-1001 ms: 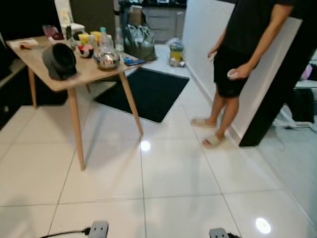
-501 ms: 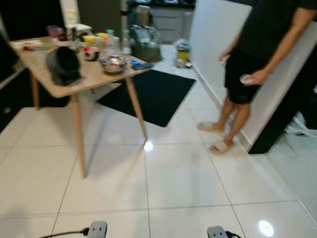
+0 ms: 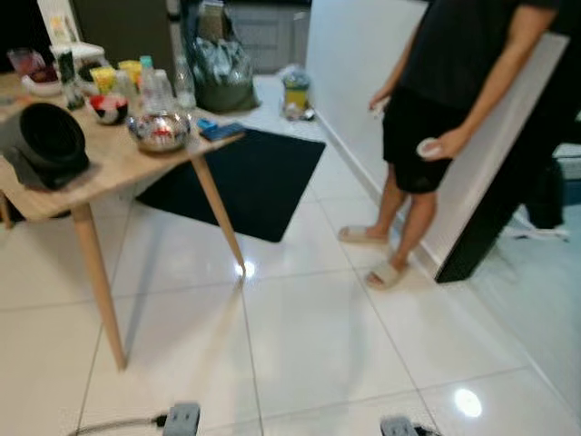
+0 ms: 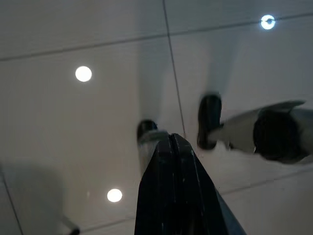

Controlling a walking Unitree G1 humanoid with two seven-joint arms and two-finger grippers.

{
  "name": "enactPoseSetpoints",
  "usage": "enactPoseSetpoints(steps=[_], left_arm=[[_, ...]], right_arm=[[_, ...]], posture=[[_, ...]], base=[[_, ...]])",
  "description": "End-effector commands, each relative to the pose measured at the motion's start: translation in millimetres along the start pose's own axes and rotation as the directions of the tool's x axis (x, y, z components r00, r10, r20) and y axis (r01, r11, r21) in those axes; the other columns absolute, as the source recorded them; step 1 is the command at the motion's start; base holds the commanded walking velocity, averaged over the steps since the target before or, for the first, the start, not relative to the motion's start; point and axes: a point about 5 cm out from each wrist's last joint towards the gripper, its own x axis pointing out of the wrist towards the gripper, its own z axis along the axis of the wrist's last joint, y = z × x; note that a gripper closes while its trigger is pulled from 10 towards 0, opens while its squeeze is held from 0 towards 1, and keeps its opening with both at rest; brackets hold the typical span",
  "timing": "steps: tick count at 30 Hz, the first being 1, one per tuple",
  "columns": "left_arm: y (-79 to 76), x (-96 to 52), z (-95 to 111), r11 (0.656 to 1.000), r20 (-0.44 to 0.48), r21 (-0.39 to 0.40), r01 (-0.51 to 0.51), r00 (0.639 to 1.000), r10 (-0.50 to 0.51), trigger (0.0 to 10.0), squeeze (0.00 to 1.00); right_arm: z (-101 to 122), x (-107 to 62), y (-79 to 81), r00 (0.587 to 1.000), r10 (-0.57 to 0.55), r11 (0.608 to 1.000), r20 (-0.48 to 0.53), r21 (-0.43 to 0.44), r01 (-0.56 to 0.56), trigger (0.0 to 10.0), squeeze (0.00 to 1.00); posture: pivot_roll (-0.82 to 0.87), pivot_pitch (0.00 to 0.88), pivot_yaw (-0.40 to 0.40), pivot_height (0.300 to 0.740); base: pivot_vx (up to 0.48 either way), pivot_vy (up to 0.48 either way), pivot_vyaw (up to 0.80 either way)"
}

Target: Restocking fridge

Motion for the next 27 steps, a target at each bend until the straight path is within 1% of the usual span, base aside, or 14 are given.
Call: enactPoseSetpoints(steps=[1, 4, 6, 15, 27], left_arm=[[-1.8, 0.3, -2.0, 1.000, -0.012, 0.000, 0.004, 1.000, -0.004, 10.0, 0.00], [-1.9, 0.4, -2.1, 1.000, -0.012, -0.001, 0.004, 1.000, -0.004, 10.0, 0.00], [-1.8, 0.3, -2.0, 1.000, -0.012, -0.001, 0.003, 1.000, -0.003, 10.0, 0.00], [-1.6, 0.2, -2.2, 1.000, -0.013, 0.000, 0.005, 1.000, -0.005, 10.0, 0.00], [-1.8, 0.5, -1.1, 1.000, -0.012, 0.001, 0.005, 1.000, -0.005, 10.0, 0.00]], right_arm=[[0.9, -0.3, -3.1, 1.000, -0.009, 1.000, 0.004, -0.007, 0.009, 10.0, 0.00], [0.8, -0.4, -3.5, 1.000, -0.009, 1.000, 0.003, -0.010, 0.009, 10.0, 0.00], [0.8, -0.4, -3.6, 1.000, -0.009, 1.000, 0.002, -0.015, 0.009, 10.0, 0.00], [0.0, -0.3, -2.9, 1.000, -0.008, 1.000, 0.001, -0.005, 0.008, 10.0, 0.00], [0.3, -0.4, -3.6, 1.000, -0.012, 1.000, 0.003, 0.002, 0.012, 10.0, 0.00]], posture=[[0.04, 0.000, -0.033, 0.740], [0.04, 0.000, -0.032, 0.740], [0.04, 0.000, -0.032, 0.740], [0.03, 0.000, -0.027, 0.740], [0.03, 0.000, -0.025, 0.740]], base=[[0.319, 0.000, 0.00], [0.316, 0.000, 0.00], [0.315, 0.000, -0.47], [0.309, 0.000, -0.76], [0.298, 0.000, 0.00]])
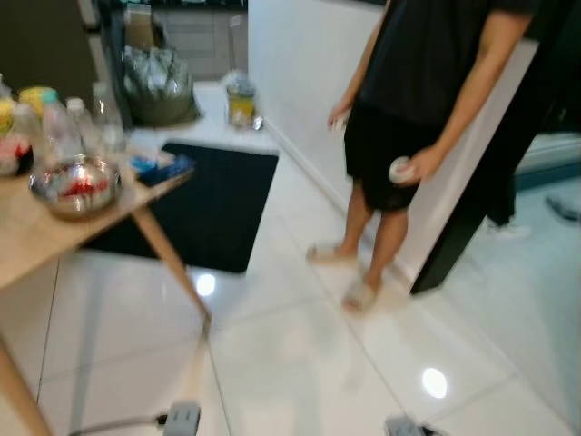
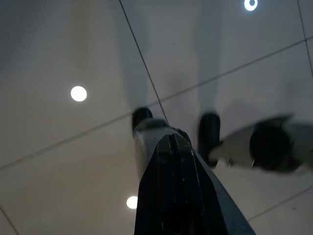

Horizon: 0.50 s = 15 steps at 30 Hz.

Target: Restocking fridge

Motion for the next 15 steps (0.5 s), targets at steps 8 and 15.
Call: enactPoseSetpoints(steps=[8, 15], left_arm=[[-2.4, 0.6, -2.0, 1.000, -0.014, -0.001, 0.004, 1.000, -0.004, 10.0, 0.00], [-2.6, 0.7, -1.4, 1.000, -0.013, -0.002, 0.003, 1.000, -0.004, 10.0, 0.00]], right_arm=[[-1.0, -1.2, -9.7, 1.000, -0.026, 1.000, -0.001, 0.000, 0.026, 10.0, 0.00], [-0.4, -1.2, -9.6, 1.000, -0.026, 1.000, -0.001, 0.000, 0.026, 10.0, 0.00]], posture=[[0.03, 0.000, -0.026, 0.740], [0.03, 0.000, -0.025, 0.740]], base=[[0.297, 0.000, 0.00], [0.293, 0.000, 0.00]])
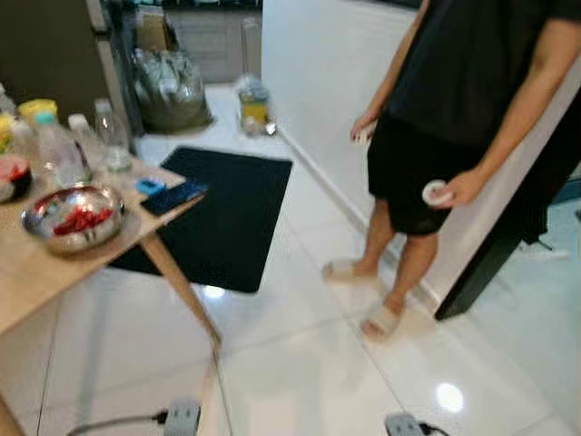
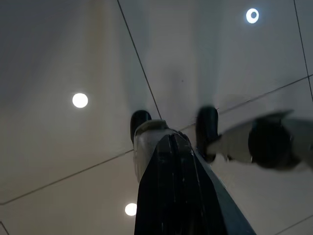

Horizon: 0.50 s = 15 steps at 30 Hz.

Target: Restocking fridge

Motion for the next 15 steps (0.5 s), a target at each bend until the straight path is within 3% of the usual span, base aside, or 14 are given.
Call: enactPoseSetpoints(steps=[1, 15], left_arm=[[-1.4, 0.1, -3.3, 1.000, -0.017, -0.002, 0.002, 1.000, -0.002, 10.0, 0.00], [-0.5, 0.2, -1.1, 1.000, -0.014, 0.000, 0.000, 1.000, 0.000, 10.0, 0.00]], right_arm=[[0.2, -0.7, -6.2, 1.000, -0.017, 1.000, 0.001, 0.000, 0.017, 10.0, 0.00], [1.5, -0.6, -5.5, 1.000, -0.014, 1.000, 0.003, 0.002, 0.014, 10.0, 0.00]], posture=[[0.03, 0.000, -0.025, 0.740], [0.02, 0.000, -0.022, 0.740]], base=[[0.292, 0.000, 0.00], [0.285, 0.000, -0.69]])
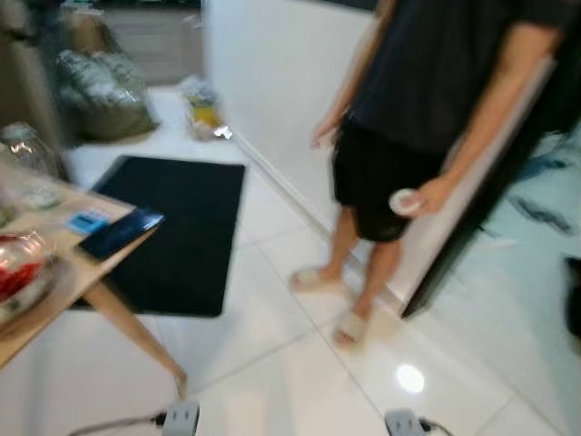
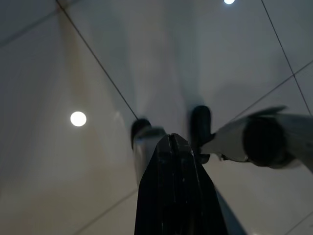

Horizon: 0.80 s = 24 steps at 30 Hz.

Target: Restocking fridge

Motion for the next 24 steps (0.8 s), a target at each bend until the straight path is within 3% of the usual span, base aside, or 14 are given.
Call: enactPoseSetpoints(steps=[1, 24], left_arm=[[-1.4, 0.0, -3.4, 1.000, -0.013, -0.002, 0.002, 1.000, -0.002, 10.0, 0.00], [-1.1, -0.1, -3.5, 1.000, -0.014, 0.004, 0.003, 1.000, -0.003, 10.0, 0.00]], right_arm=[[4.3, -0.5, -5.3, 1.000, -0.015, 1.000, 0.013, 0.002, 0.015, 10.0, 0.00], [4.4, -0.5, -5.3, 1.000, -0.012, 1.000, 0.013, -0.018, 0.012, 10.0, 0.00]], posture=[[0.02, 0.000, -0.022, 0.740], [0.03, 0.000, -0.022, 0.740]], base=[[0.281, 0.000, 0.00], [0.277, 0.000, -0.03]])
